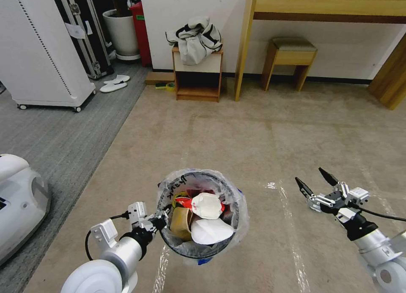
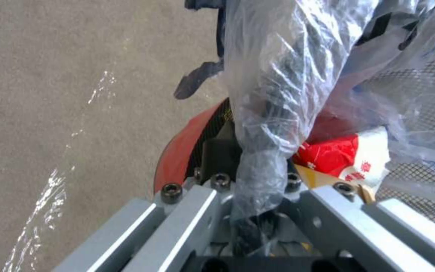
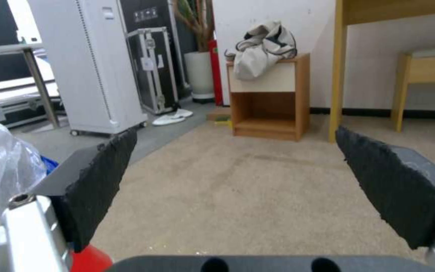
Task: Pick up the trash bin and place the garbage on the floor into it.
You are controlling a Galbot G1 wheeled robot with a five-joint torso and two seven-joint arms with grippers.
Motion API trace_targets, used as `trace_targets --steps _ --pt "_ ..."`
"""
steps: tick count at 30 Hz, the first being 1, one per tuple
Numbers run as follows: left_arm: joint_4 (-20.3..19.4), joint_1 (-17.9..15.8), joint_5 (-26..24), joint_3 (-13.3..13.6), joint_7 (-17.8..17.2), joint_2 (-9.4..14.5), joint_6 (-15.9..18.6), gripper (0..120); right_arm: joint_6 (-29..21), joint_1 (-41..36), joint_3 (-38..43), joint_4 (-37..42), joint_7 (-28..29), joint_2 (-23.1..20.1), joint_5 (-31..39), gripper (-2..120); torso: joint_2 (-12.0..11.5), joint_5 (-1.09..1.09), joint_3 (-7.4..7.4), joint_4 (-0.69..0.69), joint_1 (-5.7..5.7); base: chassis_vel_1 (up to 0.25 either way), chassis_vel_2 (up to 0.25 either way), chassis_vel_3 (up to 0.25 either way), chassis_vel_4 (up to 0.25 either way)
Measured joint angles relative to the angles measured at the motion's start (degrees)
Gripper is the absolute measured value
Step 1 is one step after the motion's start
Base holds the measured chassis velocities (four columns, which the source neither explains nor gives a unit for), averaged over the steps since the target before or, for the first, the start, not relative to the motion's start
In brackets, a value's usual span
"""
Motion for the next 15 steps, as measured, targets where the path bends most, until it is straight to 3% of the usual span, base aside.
trace_targets --steps 7,15 --pt "-0.2 0.2 0.3 0.1 0.0 -0.4 0.0 1 0.5 -0.4 0.2 -0.1 -0.5 0.1 0.0 100 0.0 0.00 0.00 0.00 0.00 -0.009 -0.014 -0.015 -0.008" --pt "-0.2 0.4 0.8 0.3 0.1 -1.3 -0.4 1 0.6 -0.7 0.2 0.0 -0.8 0.3 -0.3 100 0.0 0.00 0.00 -0.01 0.00 -0.074 -0.067 -0.067 -0.066"
